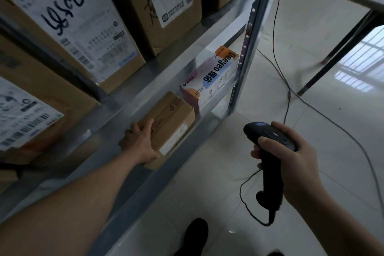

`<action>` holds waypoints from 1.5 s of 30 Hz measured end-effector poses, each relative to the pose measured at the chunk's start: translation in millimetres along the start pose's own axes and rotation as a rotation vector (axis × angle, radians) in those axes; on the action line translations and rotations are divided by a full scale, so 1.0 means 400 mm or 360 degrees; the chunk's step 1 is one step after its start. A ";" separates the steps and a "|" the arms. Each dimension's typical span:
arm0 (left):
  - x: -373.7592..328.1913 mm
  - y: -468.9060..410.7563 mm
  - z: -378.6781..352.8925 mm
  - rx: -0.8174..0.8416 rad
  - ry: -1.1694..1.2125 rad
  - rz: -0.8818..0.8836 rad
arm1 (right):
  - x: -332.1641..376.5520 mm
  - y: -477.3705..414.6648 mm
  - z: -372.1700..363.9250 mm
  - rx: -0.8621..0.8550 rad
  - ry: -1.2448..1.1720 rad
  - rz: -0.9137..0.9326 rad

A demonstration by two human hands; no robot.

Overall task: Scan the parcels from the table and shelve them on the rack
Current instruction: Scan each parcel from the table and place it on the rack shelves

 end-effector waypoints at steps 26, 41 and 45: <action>-0.318 0.128 0.104 -0.0226 0.0081 -0.0551 | 0.120 0.063 0.206 -0.0174 -0.0163 0.0108; -1.224 0.788 0.619 -0.0770 0.0068 -0.1368 | 0.715 0.351 0.901 -0.0481 -0.0372 0.0707; -1.441 0.934 0.701 -0.0854 0.0071 -0.1510 | 0.830 0.423 1.091 -0.0583 -0.0417 0.0844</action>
Point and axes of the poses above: each hand's wrist, its own y-axis away from the middle knuckle, its own z-axis out of the back of the hand, x = y × z, the point moved 9 cm from there along -y, towards the middle knuckle, and after that the axes turned 1 degree about -y, right-handed, at the moved point
